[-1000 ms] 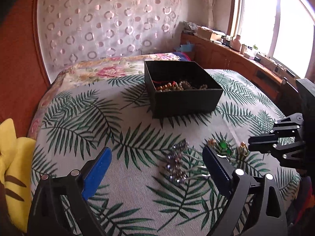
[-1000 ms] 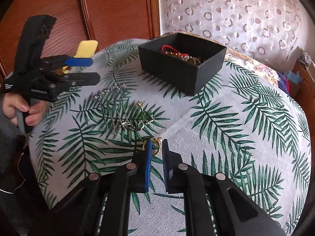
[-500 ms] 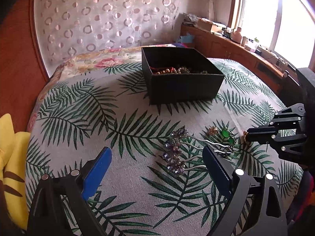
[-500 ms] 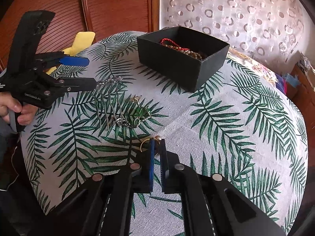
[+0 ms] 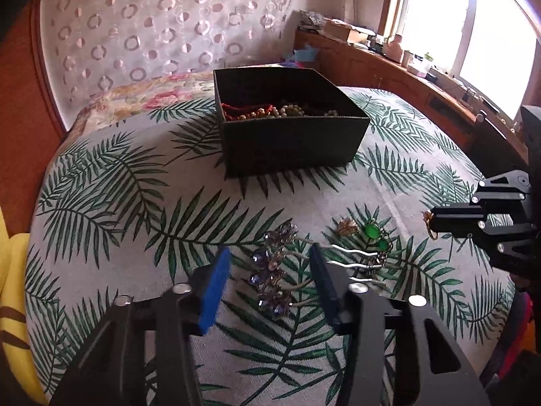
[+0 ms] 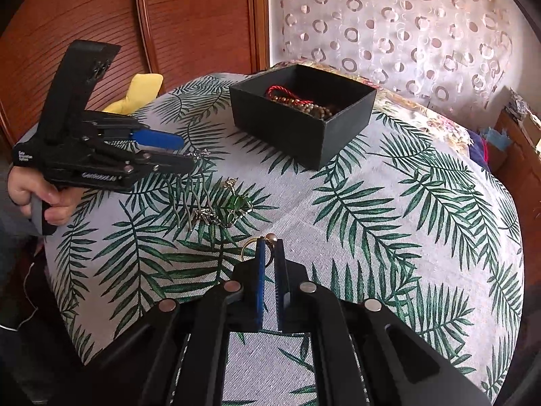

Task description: Organize jewelry

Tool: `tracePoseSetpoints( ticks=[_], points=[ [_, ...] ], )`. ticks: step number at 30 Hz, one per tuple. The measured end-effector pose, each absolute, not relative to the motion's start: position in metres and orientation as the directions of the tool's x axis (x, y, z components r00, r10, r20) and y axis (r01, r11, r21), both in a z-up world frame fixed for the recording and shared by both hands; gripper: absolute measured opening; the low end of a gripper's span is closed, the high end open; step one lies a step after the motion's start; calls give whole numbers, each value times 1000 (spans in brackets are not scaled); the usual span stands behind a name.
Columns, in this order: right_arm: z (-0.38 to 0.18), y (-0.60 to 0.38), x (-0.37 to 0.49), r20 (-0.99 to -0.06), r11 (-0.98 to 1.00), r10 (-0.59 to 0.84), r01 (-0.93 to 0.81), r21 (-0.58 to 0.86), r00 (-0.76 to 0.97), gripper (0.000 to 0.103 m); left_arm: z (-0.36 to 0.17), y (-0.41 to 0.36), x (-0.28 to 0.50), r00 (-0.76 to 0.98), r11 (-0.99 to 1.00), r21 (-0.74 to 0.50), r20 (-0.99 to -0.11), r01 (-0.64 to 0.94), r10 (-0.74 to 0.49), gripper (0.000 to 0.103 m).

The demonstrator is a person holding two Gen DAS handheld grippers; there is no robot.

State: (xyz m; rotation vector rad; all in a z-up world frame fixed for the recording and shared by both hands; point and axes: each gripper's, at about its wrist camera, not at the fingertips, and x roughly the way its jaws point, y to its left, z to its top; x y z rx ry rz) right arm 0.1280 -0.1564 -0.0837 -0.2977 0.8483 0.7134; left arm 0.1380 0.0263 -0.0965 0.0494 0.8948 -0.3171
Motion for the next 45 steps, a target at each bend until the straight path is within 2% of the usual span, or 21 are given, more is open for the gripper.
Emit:
tracePoseSetpoints(
  ticks=[3,6,18,35,45],
  points=[
    [-83,-157,126,-765,731,459,-682,36,451,6,-96,28,141,566,946,-121,-776,299,-278,24],
    [-83,-157,126,-764,729,462,-683,37,451,6,-97,32,141,562,946,-136,-776,294,-287,18],
    [-80,-156,125,-755,728,469,-685,37,459,6,-97,39,135,567,947,-150,-770,285,-293,18],
    [-58,-150,139,-720,733,486,-679,28,495,6,-58,51,130,671,964,-114,-699,238,-249,18],
    [-32,-140,179,-682,750,494,-661,22,539,6,-36,51,144,711,971,-98,-666,218,-226,18]
  ],
)
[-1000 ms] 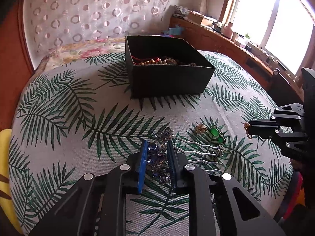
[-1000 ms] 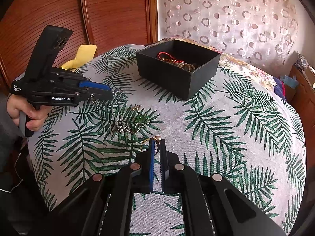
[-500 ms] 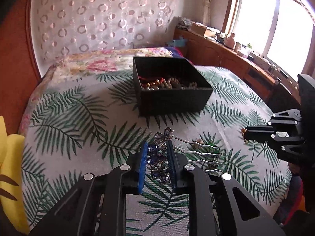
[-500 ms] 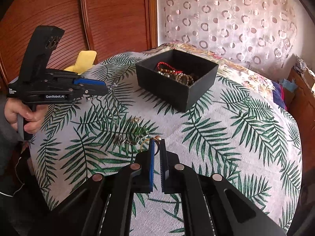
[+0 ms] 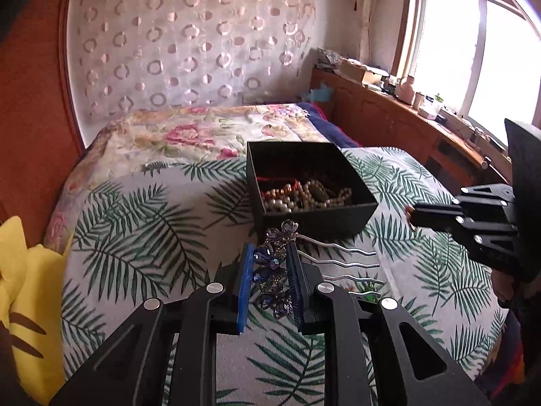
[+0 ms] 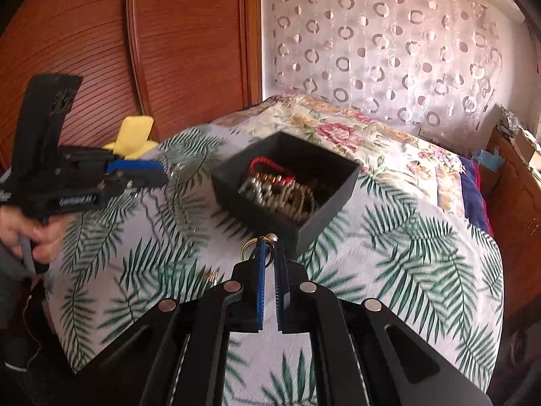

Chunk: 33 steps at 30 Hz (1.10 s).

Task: Organize jewelry
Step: 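Carry the hairpins and ring over the black box and release them inside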

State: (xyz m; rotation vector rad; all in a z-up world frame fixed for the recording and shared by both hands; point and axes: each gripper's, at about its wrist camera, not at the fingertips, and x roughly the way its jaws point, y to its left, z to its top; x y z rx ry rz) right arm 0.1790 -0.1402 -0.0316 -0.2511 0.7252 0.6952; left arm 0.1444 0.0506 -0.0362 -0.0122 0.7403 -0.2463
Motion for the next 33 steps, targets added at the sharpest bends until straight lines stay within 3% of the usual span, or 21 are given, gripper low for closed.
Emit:
tracePoseSetpoints(
  ticks=[14,33],
  points=[
    [-29,-112,234,-708,758,481,-652,38,518,6,-19,48,175,734,978,-77,-649,196,-198,18],
    [-36,-117,235,-725,767,455,-641,23,518,6,-19,35,242,724,987,-68,-673,144,-152,18]
  ],
)
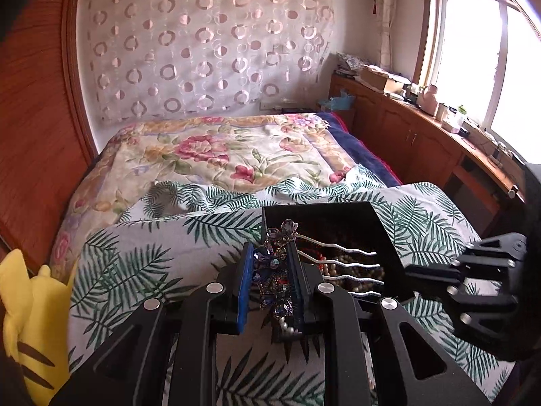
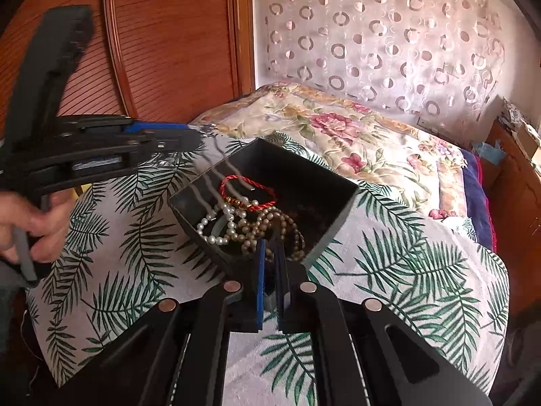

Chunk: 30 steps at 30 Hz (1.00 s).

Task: Organize jewelry
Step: 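Carry the hairpins and ring over the black box and release them inside, then withdraw both grippers from the box toward the green-stone pieces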

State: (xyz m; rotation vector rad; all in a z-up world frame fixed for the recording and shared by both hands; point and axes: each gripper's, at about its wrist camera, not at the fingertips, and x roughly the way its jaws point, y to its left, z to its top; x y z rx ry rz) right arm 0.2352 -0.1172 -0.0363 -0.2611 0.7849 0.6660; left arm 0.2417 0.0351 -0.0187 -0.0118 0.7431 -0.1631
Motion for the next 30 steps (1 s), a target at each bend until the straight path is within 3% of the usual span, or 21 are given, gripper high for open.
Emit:
tracePoseSetpoints(
  ticks=[22,26,30],
  points=[
    [-26,-139,200,-682,754,496,-657,30,538,6,-43,4,267,698,988,-45,-704,145,-134,23],
    [-28,-143,193,-675,754,504,-656,41,538,6,-39,5,259,708,988,-41,-693,147,-134,40],
    [-30,-148,183,-670,754,516,-654,60,534,6,-35,8,240,736,989,-31,-665,144,-128,71]
  ],
)
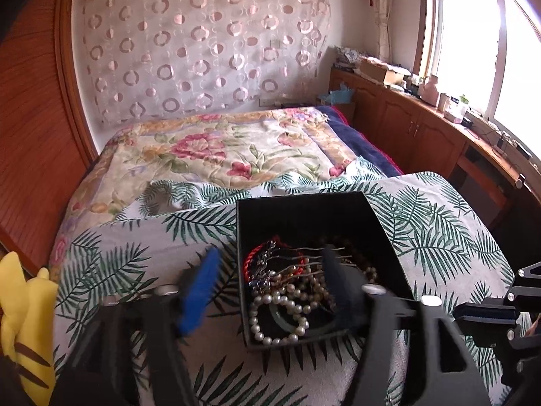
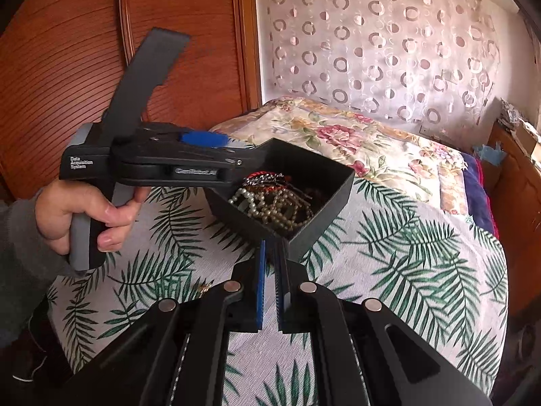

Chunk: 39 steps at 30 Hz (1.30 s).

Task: Organize jewelry
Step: 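Withdraw both grippers from the box toward the green-stone pieces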

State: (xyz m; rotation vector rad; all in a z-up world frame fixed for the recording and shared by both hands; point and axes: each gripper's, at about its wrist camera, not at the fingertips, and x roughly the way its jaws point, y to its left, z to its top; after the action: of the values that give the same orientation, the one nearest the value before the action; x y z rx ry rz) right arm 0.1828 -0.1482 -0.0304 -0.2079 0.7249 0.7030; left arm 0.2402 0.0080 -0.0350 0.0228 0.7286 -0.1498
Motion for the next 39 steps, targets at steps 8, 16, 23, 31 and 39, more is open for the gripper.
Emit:
tracePoseSetpoints(
  ticks=[8,16,23,31,39],
  points=[
    [-46,-152,162,-680,744,526,-663,78,511,19,-31,15,198,764,985,-47,-625,168,-160,96],
    [-72,-143,146,-716,722,530,-684,101,454,19,-56,28,157,739,983,-43,-655,176,-160,96],
    [-85,-122,141,-747,702,524,-704,107,410,19,-73,43,129,719,984,-62,-676,166,-164,96],
    [-93,-101,144,-780,696,490,-714,81,389,19,-79,51,121,715,985,-73,-680,156,-163,96],
    [-94,-91,153,-802,710,445,-702,46,398,19,-79,53,118,715,985,-78,-679,155,-167,96]
  ],
)
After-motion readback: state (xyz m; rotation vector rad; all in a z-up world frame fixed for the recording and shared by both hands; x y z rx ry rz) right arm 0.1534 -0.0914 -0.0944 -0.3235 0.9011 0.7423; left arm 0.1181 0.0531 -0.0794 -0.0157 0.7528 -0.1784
